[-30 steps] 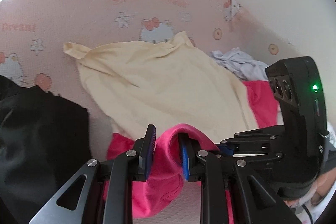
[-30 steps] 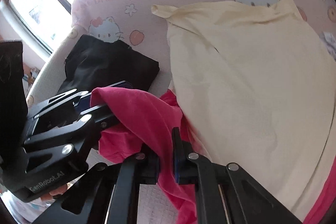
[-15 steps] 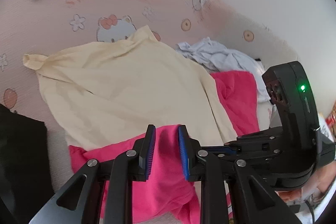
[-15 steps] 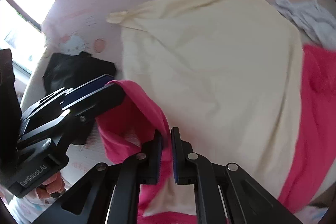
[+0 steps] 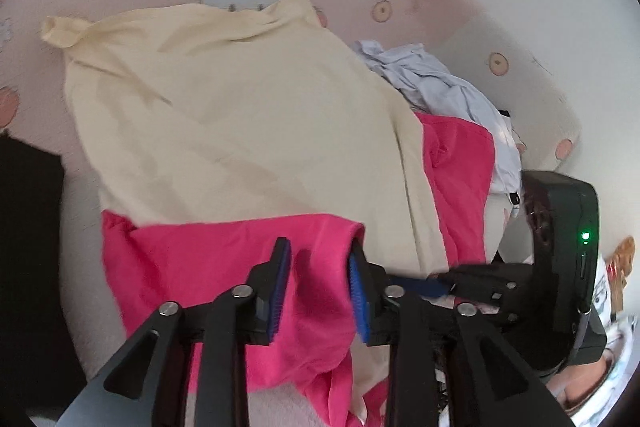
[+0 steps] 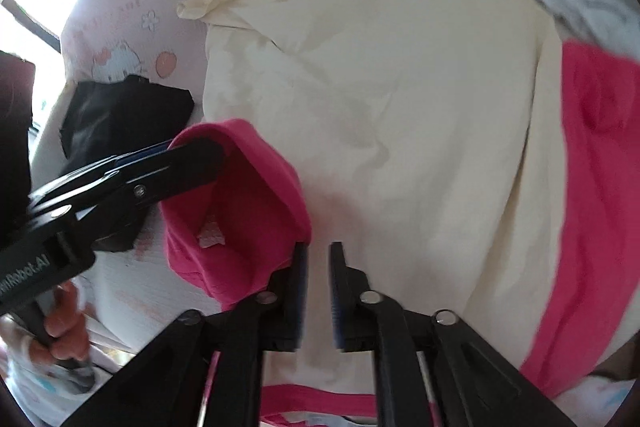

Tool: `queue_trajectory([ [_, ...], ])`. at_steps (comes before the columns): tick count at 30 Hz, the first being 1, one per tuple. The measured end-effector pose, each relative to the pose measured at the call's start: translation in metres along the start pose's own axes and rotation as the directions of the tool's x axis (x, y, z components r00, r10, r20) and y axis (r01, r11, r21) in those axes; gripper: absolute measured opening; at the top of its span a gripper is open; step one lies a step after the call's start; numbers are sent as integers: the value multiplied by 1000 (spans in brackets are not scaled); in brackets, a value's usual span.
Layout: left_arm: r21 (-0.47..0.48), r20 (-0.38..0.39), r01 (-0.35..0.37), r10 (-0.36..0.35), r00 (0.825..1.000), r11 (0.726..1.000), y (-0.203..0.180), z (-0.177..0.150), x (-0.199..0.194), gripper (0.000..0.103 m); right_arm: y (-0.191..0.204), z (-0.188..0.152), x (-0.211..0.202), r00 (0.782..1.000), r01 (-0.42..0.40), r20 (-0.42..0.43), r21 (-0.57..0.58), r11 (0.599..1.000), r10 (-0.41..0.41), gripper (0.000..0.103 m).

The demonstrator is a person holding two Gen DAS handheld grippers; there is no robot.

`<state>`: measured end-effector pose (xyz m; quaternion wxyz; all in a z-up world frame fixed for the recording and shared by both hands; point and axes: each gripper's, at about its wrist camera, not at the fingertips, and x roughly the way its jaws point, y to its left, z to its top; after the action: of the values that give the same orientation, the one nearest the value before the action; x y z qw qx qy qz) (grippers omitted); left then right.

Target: Fold clothes

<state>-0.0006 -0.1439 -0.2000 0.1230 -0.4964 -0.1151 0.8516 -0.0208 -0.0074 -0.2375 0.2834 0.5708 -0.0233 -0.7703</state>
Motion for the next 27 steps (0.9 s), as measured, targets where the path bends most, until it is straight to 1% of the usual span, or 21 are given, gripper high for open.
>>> queue_trajectory([
  [1,-10,4,-9,9,1000,1000,2,-1,-5,53,3,3,-4,1000,19,0,-23,1000,-19,53],
  [2,-22,12,-16,16,1000,1000,4,-2,-11,70,6,6,-9,999,37,0,-49,998,-37,56],
  [3,-35,27,-18,19,999,999,7,-5,-17,72,10,10,-14,999,54,0,-74,996,-54,57],
  [6,-73,58,-30,34,998,997,17,-13,-36,72,24,22,-31,995,101,12,-205,974,-101,59],
  [8,-88,70,-61,67,995,994,25,-21,-45,72,35,29,-37,989,145,35,-301,942,-141,65],
  [11,-120,69,-90,98,993,989,38,-35,-54,72,50,28,-40,984,179,98,-430,885,-151,66],
  [13,-169,56,-97,108,993,981,49,-45,-54,72,53,24,-37,979,195,149,-458,868,-141,66],
  [15,-214,50,-94,107,993,972,59,-55,-52,72,56,14,-35,971,200,213,-478,855,-108,66],
  [16,-238,45,-88,102,994,967,64,-60,-50,72,59,12,-32,970,203,218,-491,847,-106,66],
  [18,-291,26,-71,82,996,954,72,-67,-45,72,65,13,-25,972,209,201,-518,829,-119,66],
  [19,-312,22,-56,66,998,949,74,-69,-42,72,67,14,-23,973,205,199,-524,827,-115,66],
  [20,-332,18,-40,49,999,942,76,-71,-39,72,67,15,-22,974,197,201,-525,828,-104,66],
  [21,-352,15,-25,33,999,936,79,-73,-36,72,64,18,-19,978,182,186,-507,843,-99,66],
  [23,-400,20,-1,10,1000,917,83,-78,-32,72,51,23,-20,990,109,124,-426,898,-61,66],
  [25,-429,39,6,12,999,903,85,-81,-33,72,31,30,-21,998,-4,55,-270,963,20,66],
  [26,-441,46,3,19,999,897,86,-83,-33,72,21,32,-22,997,-60,39,-190,980,69,66],
  [27,-450,48,-14,40,998,893,87,-85,-32,72,13,32,-25,992,-113,41,-121,986,119,66],
])
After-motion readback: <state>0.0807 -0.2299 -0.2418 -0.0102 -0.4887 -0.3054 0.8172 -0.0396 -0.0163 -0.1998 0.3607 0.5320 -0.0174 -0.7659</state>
